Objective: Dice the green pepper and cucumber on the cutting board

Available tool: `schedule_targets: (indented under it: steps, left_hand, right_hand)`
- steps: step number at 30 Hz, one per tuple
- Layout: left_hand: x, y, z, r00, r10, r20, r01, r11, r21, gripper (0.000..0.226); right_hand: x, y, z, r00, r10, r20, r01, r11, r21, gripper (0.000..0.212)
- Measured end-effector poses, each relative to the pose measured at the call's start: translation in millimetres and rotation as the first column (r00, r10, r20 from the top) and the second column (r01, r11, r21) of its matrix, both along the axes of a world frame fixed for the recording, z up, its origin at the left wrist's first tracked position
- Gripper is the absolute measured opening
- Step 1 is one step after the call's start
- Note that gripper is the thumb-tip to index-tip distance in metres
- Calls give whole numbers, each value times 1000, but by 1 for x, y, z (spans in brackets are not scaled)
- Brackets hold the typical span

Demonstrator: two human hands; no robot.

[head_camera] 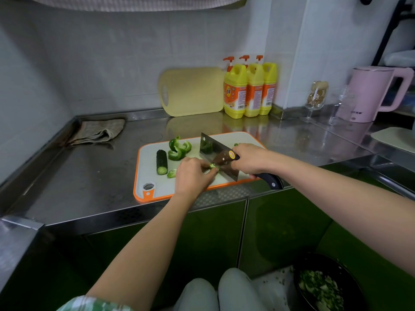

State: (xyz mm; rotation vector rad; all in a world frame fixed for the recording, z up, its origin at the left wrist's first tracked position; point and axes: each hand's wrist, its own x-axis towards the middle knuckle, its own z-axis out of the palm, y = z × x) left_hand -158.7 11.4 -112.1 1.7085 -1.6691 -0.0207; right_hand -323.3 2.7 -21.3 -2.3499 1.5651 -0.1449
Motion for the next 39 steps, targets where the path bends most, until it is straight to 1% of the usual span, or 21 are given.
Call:
schedule_targets:
  steps: [6,9,13,16,23,29,33,39]
  left_hand:
    - [0,0,0,1000,-5,15,5,1000,-5,32]
    - [1,-1,0,1000,-12,20,12,1000,2,32]
    - [1,-1,-1,1000,-18,26,18,1000,0,30]
    - [1,-1,-1,999,-27,32,27,1000,-4,29]
    - [3,-2,-2,998,-47,45,47,999,-9,25]
    - [3,-2,-1,997,-59,53,60,998,-3,24]
    - [4,-2,-1,996,-67,56,67,998,-2,23]
    - [4,-3,-1,995,-74,60,75,997,-6,21]
  right_hand:
    - [1,-3,0,1000,-27,15,27,999,34,10]
    - [6,-6,0,999,-43,17,42,998,50,5]
    - [8,-8,0,998,-49,48,46,996,77,8]
    - [3,-7,1,998,-45,41,41,995,93,11]
    - [19,-11,-3,998,-61,10,61,996,66,8]
    - [14,-7,-3,998,-67,-19,68,995,67,6]
    - [22,-7,-4,997,-69,-47,71,996,47,8]
    - [38,-19,-22,997,-74,11,74,997,1,12]
